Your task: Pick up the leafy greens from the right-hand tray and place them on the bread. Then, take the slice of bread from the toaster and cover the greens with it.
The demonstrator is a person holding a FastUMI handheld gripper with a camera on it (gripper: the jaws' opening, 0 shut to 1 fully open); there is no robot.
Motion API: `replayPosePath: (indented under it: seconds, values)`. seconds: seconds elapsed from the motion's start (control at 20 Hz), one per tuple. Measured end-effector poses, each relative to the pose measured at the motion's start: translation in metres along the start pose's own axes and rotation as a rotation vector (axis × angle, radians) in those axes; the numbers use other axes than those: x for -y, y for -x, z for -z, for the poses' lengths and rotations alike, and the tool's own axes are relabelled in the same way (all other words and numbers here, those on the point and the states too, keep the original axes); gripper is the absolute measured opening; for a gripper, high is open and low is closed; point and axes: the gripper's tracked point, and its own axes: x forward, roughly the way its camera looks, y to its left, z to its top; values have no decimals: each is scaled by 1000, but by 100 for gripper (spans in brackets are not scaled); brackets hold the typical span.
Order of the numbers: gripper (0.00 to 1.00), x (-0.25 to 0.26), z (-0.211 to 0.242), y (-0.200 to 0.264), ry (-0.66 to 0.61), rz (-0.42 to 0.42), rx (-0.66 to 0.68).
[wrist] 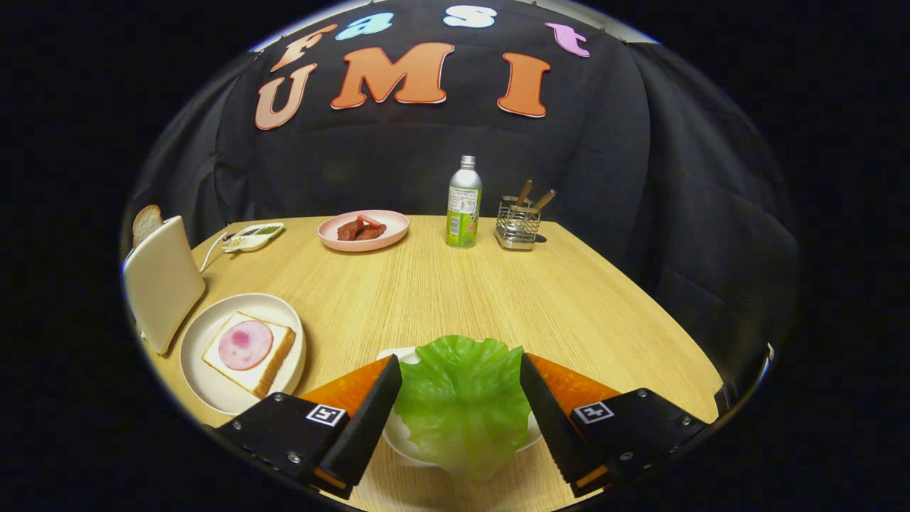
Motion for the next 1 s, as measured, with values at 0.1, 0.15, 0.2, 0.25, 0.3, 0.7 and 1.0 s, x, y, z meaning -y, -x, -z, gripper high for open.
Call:
replayPosePath:
  seconds: [0.1, 0.15, 0.2, 0.25, 0.3, 0.7, 1.0]
  values:
    - [100, -1, 7, -4, -7, -10, -27]
    - [100, -2, 10, -5, -10, -17, -38]
    - [100, -3, 13, -6, -14, -23, -49]
    - [100, -5, 15, -8, -15, -31, -59]
    - [100, -6, 18, -9, -16, -33, -70]
    - [86, -7, 32, -17, -66, -57, -118]
    - [52, 0, 31, -18, -90, -35, -101]
